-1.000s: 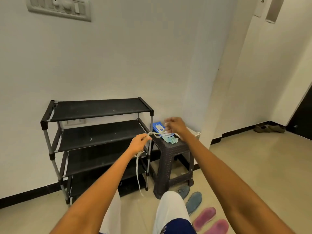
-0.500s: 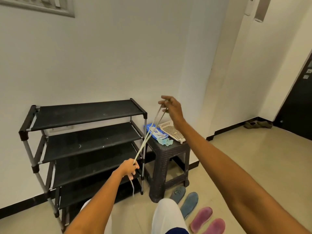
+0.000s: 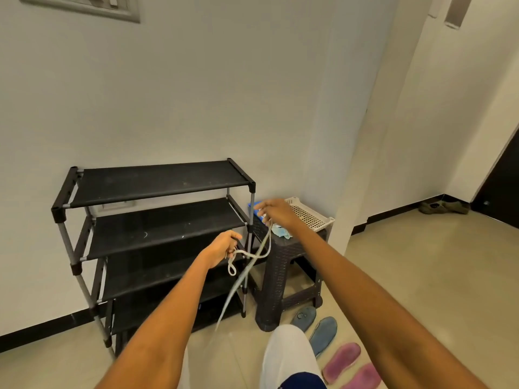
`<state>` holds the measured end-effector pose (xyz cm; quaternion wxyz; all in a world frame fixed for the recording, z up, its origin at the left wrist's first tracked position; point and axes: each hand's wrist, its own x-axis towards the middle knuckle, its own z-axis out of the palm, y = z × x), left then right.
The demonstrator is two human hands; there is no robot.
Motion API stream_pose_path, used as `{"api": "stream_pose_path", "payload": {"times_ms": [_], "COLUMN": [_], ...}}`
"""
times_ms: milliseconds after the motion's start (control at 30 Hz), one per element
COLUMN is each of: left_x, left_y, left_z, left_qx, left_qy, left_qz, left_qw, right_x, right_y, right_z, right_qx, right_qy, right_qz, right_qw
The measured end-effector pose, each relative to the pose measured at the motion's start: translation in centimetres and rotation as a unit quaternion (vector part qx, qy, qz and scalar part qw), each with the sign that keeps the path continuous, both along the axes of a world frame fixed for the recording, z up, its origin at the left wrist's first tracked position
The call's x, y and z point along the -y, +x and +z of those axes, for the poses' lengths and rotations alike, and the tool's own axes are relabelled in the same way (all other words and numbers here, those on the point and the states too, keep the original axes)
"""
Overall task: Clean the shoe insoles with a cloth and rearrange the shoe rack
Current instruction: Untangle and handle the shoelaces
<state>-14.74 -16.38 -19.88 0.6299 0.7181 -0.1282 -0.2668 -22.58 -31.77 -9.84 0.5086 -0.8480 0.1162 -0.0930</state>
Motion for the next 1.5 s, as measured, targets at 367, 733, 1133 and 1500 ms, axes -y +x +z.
{"api": "stream_pose_path", "payload": {"times_ms": [367, 733, 1133, 1500], "left_x": [2.2, -0.5, -2.2, -3.3], "left_y": [-1.3, -0.8, -1.0, -1.6], "left_z": [3.8, 1.5, 1.9, 3.3], "left_qx": [0.004, 0.108, 0.063, -0.057], "left_qy": [-0.18, 0.028, -0.038, -0.004], "left_qz": [0.029, -0.086, -0.133, -0.231], "left_qw": [0.983, 0.99, 0.988, 0.971], "right_x": [-1.3, -0.3, -0.9, -3.8], "right_y": [0.6, 0.5, -0.3, -0.6], "right_z": [-4.6, -4.6, -6.6, -7.4], "right_qx": [-0.06, -0.032, -0.046, 0.062], "right_qy": [-0.123, -0.259, -0.33, -0.3], "right_qz": [0.072, 0.029, -0.016, 0.058], "right_qw": [0.988, 0.965, 0.943, 0.95]}}
